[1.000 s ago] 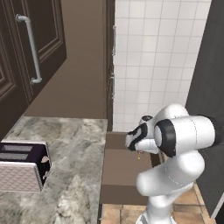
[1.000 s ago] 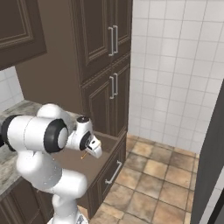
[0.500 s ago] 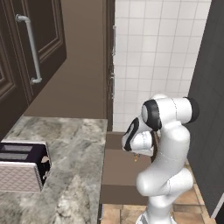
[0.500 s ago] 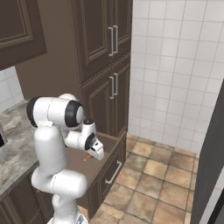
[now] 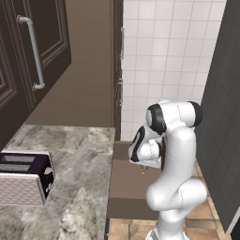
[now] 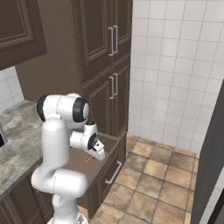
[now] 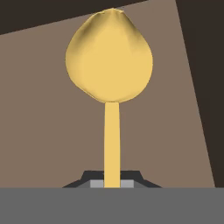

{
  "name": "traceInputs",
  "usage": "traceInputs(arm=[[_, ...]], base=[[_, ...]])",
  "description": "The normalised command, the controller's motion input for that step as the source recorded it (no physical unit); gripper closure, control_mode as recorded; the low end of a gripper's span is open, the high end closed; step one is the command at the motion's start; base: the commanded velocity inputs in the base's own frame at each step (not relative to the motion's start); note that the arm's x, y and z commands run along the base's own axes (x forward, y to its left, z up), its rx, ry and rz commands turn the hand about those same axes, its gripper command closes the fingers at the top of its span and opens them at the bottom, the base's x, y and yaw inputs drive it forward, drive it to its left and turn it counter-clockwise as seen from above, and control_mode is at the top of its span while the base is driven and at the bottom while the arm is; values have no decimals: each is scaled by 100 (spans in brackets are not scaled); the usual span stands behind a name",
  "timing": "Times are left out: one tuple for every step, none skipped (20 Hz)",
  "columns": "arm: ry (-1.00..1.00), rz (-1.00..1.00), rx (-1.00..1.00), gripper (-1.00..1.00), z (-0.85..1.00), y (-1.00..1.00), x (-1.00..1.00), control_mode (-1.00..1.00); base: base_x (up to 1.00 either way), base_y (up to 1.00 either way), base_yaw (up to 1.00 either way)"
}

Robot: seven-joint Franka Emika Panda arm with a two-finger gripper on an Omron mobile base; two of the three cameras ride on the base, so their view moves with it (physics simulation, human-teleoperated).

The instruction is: Pick up the metallic utensils from the counter and place them in the open drawer. Make sure not to pick up any wooden utensils.

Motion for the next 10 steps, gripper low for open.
traceInputs(arm=[[5, 0, -1, 100, -31, 4, 14, -100], [5, 0, -1, 100, -34, 4, 12, -100], [5, 0, 0, 100, -36, 3, 14, -100], [5, 0, 0, 100, -34, 0, 14, -100], [5, 0, 0, 100, -35, 4, 15, -100], [5, 0, 0, 100, -36, 4, 11, -100], [5, 0, 0, 100, -36, 7, 0, -100], [4, 0, 0, 100, -38, 8, 0, -100], [4, 0, 0, 100, -39, 4, 0, -100], [1, 0, 0, 100, -39, 7, 0, -100]], base=[[0, 0, 0], [0, 0, 0], [0, 0, 0], [0, 0, 0], [0, 0, 0], [0, 0, 0], [0, 0, 0], [0, 0, 0], [0, 0, 0], [0, 0, 0]])
